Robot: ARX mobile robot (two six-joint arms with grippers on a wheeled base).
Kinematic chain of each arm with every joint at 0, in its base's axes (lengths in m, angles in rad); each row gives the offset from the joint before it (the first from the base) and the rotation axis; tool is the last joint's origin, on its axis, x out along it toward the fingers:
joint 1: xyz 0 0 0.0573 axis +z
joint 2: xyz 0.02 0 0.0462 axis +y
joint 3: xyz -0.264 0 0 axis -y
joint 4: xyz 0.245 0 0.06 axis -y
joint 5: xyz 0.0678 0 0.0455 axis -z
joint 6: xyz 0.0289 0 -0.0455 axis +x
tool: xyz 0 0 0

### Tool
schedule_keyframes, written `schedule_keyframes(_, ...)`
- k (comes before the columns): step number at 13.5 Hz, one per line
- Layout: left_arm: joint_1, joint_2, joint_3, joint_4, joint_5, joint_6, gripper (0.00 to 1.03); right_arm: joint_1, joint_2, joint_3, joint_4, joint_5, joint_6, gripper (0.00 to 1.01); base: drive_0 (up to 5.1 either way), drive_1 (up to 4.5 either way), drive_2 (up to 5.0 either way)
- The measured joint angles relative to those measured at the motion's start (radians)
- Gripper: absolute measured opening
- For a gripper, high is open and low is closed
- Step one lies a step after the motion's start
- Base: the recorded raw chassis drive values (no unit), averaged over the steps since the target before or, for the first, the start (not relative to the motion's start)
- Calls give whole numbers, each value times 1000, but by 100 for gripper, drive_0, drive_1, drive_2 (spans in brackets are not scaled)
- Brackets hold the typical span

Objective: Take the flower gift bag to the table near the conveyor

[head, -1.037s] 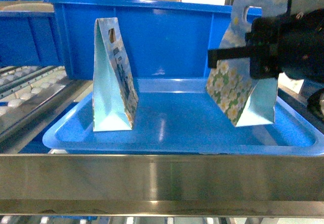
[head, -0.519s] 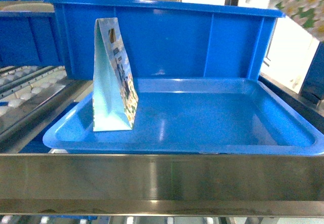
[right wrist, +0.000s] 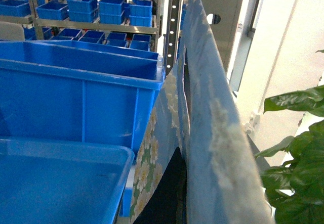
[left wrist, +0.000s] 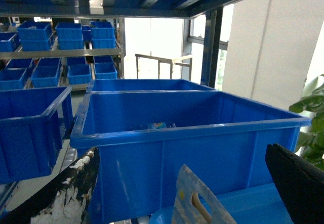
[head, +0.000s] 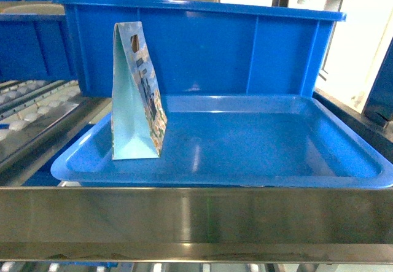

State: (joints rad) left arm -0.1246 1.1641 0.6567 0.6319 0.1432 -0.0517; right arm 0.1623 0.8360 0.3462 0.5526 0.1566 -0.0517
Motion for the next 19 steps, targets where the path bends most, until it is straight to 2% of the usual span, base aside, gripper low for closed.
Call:
schedule_keyframes(2,0,0,0,0,0,0,98,0,-1,0,1,0,-2,2,0,0,0)
schedule_keyframes(4,-22,50,35,30,-1,-2,98,0,-1,0,2,0,-2,2,0,0,0)
schedule_keyframes(6,-90,165,134,6,-25,2,98,0,-1,0,1,0,-2,2,0,0,0)
schedule_keyframes(8,-154,280,186,-14,-127,34,98,0,-1,0,2,0,-2,2,0,0,0)
schedule_keyframes(12,-226,367,202,-85,-268,40,98,0,-1,0,1,0,-2,2,0,0,0)
schedule_keyframes(14,-250,454,215,-129,-341,14,98,0,-1,0,2,0,-2,2,0,0,0)
schedule_keyframes(17,-260,526,248,-123,-403,-26,98,0,-1,0,1,0,-2,2,0,0,0)
schedule_keyframes(19,-282,554,275,-150,-420,-39,84,0,-1,0,2,0,-2,2,0,0,0)
